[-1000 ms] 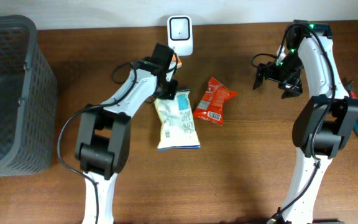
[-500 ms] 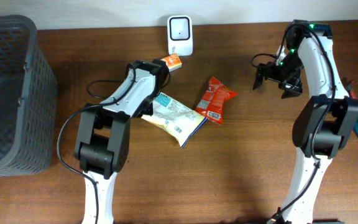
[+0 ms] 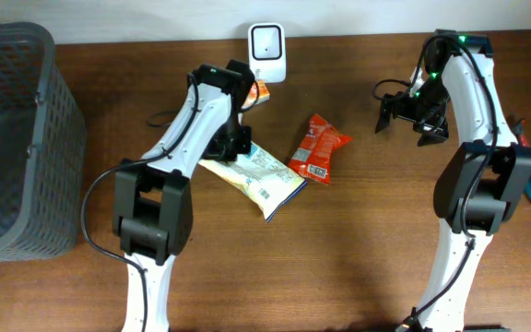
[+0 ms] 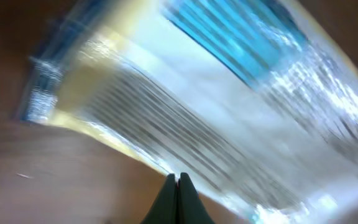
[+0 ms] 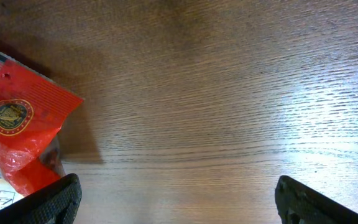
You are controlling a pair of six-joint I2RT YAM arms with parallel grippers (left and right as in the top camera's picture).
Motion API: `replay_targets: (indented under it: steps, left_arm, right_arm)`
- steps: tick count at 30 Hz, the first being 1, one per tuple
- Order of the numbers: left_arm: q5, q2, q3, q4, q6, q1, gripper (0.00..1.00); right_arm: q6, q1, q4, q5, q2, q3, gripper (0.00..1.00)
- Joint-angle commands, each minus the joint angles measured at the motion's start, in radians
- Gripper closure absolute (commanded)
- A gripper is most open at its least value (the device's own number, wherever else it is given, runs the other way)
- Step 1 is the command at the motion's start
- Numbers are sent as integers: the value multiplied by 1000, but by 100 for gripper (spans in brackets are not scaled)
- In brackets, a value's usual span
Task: Scan the item barcode
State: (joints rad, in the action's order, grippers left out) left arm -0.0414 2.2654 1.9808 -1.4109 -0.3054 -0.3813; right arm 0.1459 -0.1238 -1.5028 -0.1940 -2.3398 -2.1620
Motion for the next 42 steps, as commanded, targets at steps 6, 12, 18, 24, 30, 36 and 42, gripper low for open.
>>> replay_targets:
  steps: [6, 12, 18, 24, 30, 36, 42]
  left_arm:
    - [-95, -14, 13, -162, 69, -124, 100]
    - [-38, -13, 13, -206, 68, -176, 100]
    - [-40, 13, -11, -181, 68, -220, 100]
    - [-40, 14, -113, -59, 68, -240, 97]
    - [-40, 14, -133, 43, 56, -238, 96]
    - [-41, 14, -134, 225, -8, -238, 96]
    - [-40, 14, -134, 296, -15, -237, 100]
  right_arm:
    - [-7, 1, 0, -8, 28, -15, 2]
    - [-7, 1, 0, -8, 28, -15, 1]
    - [-7, 1, 0, -8, 28, -15, 2]
    - [-7, 1, 0, -8, 28, -15, 2]
    - [-7, 1, 0, -8, 28, -15, 2]
    - [-7, 1, 0, -8, 28, -15, 2]
    - [-7, 1, 0, -8, 28, -15, 2]
